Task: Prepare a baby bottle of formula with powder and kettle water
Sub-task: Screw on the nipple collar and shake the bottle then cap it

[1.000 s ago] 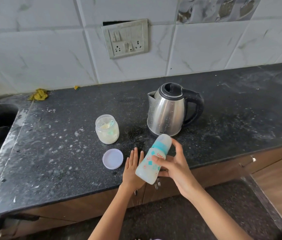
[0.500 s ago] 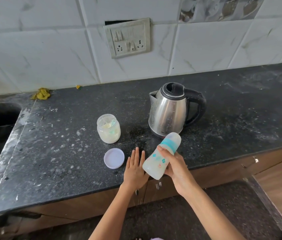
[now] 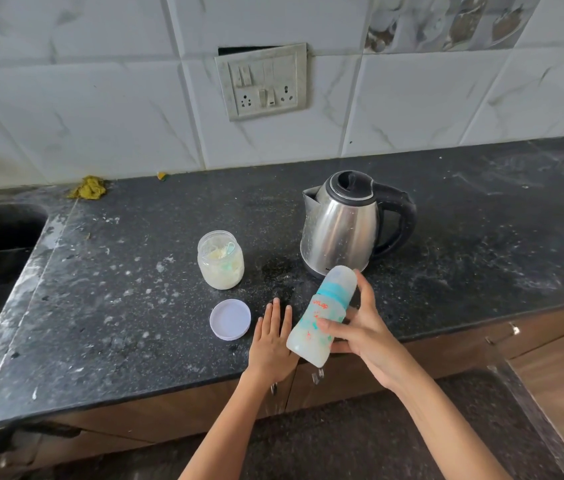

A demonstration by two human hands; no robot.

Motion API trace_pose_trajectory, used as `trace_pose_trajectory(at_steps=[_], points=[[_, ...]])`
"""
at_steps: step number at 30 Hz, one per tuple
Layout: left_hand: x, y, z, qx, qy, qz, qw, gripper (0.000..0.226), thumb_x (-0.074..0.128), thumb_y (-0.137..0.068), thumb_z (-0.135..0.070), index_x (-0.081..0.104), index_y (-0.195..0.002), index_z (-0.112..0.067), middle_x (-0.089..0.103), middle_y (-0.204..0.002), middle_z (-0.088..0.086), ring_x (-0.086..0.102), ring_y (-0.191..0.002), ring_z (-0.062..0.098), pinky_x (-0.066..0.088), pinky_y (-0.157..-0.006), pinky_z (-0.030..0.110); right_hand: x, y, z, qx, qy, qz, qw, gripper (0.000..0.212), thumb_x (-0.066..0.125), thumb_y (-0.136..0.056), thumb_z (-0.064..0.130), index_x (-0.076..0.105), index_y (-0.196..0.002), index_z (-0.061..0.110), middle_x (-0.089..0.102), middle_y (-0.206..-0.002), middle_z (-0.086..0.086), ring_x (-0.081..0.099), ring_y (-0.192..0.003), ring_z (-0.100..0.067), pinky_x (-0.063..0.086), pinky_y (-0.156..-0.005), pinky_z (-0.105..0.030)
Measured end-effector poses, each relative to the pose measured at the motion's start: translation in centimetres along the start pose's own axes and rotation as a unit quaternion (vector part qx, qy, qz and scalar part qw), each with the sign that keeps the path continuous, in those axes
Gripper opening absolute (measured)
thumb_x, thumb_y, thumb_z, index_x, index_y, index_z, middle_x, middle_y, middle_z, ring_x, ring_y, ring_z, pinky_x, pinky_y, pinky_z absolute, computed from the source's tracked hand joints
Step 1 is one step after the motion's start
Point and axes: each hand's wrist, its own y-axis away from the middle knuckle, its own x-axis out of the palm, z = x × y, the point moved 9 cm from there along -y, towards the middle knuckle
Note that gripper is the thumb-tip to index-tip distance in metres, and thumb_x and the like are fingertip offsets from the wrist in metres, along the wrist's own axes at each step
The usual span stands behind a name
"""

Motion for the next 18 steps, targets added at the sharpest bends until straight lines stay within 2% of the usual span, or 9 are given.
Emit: trace_pose_trajectory(at_steps=[2, 4, 6, 8, 9, 12, 14, 16, 18], points=[[-0.3, 0.1, 0.0, -0.004, 0.029, 0.002, 1.000, 0.113, -0.029, -0.058, -0.076, -0.014, -0.150, -0.014, -0.029, -0.152, 0.005, -0.021, -0.145, 0.022, -0.008, -0.118, 0.039, -1.1, -0.4, 0.5, -0.040, -0.050, -0.076, 0.995, 0.094, 0.075, -0.077, 0.006, 0.020, -0.141, 0.048, 0.062, -0.122, -0.007, 0.066, -0.109, -0.025, 0.060, -0.073, -0.043], [-0.4, 0.2, -0.2, 0.000, 0.033, 0.014, 0.999, 0.106, -0.015, -0.068, -0.075, -0.003, -0.152, -0.012, -0.023, -0.151, 0.005, -0.011, -0.146, 0.021, 0.003, -0.120, 0.042, -1.2, -0.3, 0.6, -0.053, -0.062, -0.105, 0.991, 0.089, 0.075, -0.077, 0.005, 0.026, -0.139, 0.046, 0.063, -0.121, -0.007, 0.066, -0.110, -0.026, 0.060, -0.071, -0.043], [-0.2, -0.1, 0.7, -0.016, 0.017, 0.012, 1.000, 0.089, 0.016, -0.078, -0.058, 0.025, -0.148, -0.004, 0.012, -0.156, 0.016, 0.022, -0.144, 0.031, 0.040, -0.108, 0.048, 0.8, 0.2, 0.2, -0.016, -0.024, -0.030, 0.999, 0.087, 0.078, -0.072, 0.005, 0.033, -0.135, 0.044, 0.069, -0.111, -0.005, 0.070, -0.103, -0.025, 0.060, -0.070, -0.044], [0.2, -0.2, 1.1, -0.030, 0.033, -0.004, 0.999, 0.083, 0.028, -0.077, -0.052, 0.033, -0.144, -0.004, 0.038, -0.147, 0.019, 0.031, -0.137, 0.034, 0.053, -0.092, 0.048, 1.8, 0.7, 0.0, 0.004, -0.022, 0.002, 1.000, 0.085, 0.079, -0.068, 0.008, 0.037, -0.132, 0.044, 0.072, -0.105, -0.005, 0.072, -0.098, -0.025, 0.060, -0.070, -0.046], [0.1, -0.2, 0.9, -0.033, 0.030, 0.002, 0.999, 0.084, 0.026, -0.077, -0.053, 0.032, -0.145, -0.005, 0.035, -0.149, 0.018, 0.030, -0.139, 0.032, 0.051, -0.095, 0.048, 1.3, 0.5, 0.0, -0.005, -0.047, -0.026, 0.999, 0.084, 0.078, -0.070, 0.008, 0.036, -0.134, 0.043, 0.071, -0.107, -0.005, 0.073, -0.095, -0.026, 0.060, -0.070, -0.047], [-1.4, 0.3, 0.0, -0.011, 0.030, -0.031, 0.999, 0.089, 0.014, -0.079, -0.061, 0.022, -0.150, -0.008, -0.005, -0.155, 0.009, 0.014, -0.147, 0.025, 0.027, -0.114, 0.043, -0.4, 0.1, 0.4, -0.036, -0.119, -0.098, 0.987, 0.083, 0.073, -0.079, 0.006, 0.030, -0.139, 0.044, 0.066, -0.113, -0.005, 0.073, -0.094, -0.026, 0.060, -0.069, -0.048], [-2.4, 0.6, 0.2, -0.010, 0.064, -0.089, 0.994, 0.073, 0.032, -0.084, -0.053, 0.038, -0.145, -0.013, -0.007, -0.158, 0.006, 0.023, -0.144, 0.023, 0.035, -0.110, 0.041, 1.1, 0.4, 0.4, -0.018, -0.077, -0.037, 0.996, 0.086, 0.076, -0.074, 0.007, 0.032, -0.138, 0.045, 0.071, -0.110, -0.005, 0.072, -0.097, -0.026, 0.059, -0.069, -0.047], [-2.2, 0.8, 0.5, -0.020, 0.101, -0.074, 0.992, 0.066, 0.042, -0.088, -0.046, 0.030, -0.147, -0.019, -0.008, -0.157, -0.003, 0.018, -0.145, 0.015, 0.030, -0.114, 0.041, 2.2, 1.0, 0.4, -0.008, -0.056, -0.008, 0.998, 0.084, 0.077, -0.071, 0.008, 0.035, -0.135, 0.043, 0.072, -0.107, -0.005, 0.072, -0.097, -0.024, 0.059, -0.067, -0.044], [-1.7, 0.5, 0.1, 0.000, 0.058, -0.057, 0.997, 0.084, 0.018, -0.086, -0.065, 0.015, -0.151, -0.014, -0.012, -0.155, 0.004, 0.010, -0.147, 0.024, 0.017, -0.118, 0.042, 0.5, 0.5, 0.3, -0.024, -0.107, -0.094, 0.989, 0.079, 0.075, -0.077, 0.006, 0.034, -0.136, 0.040, 0.068, -0.113, -0.008, 0.074, -0.091, -0.025, 0.060, -0.065, -0.043]])
